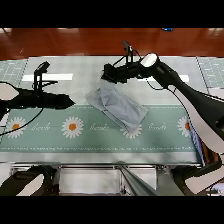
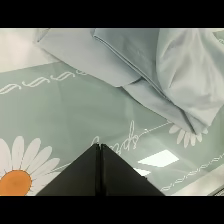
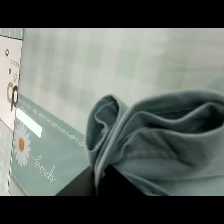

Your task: Fold the shirts.

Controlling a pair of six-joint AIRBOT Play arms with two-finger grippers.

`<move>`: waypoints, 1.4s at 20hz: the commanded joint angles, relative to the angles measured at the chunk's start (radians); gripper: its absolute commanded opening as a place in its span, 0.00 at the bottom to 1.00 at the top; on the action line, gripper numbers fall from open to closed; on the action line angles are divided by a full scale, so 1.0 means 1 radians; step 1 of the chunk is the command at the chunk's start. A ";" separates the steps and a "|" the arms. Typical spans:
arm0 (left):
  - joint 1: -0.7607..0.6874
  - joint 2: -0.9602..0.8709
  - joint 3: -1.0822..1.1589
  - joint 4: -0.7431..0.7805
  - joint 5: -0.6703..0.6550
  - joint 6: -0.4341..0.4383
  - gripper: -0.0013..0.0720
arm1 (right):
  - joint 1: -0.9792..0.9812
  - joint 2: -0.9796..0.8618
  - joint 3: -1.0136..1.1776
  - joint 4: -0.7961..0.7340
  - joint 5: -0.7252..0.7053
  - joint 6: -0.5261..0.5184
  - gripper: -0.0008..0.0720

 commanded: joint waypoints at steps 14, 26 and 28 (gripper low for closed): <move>0.407 0.287 0.138 -0.072 0.013 0.000 0.04 | -0.468 0.877 -0.535 -0.872 0.462 0.306 0.56; 0.020 0.307 -0.216 -0.071 0.054 -0.072 0.04 | -0.335 0.566 -1.074 0.094 -0.100 -0.033 0.56; 0.020 0.296 -0.216 -0.071 0.062 -0.072 0.04 | -0.288 0.440 -1.007 0.166 -0.080 -0.090 0.56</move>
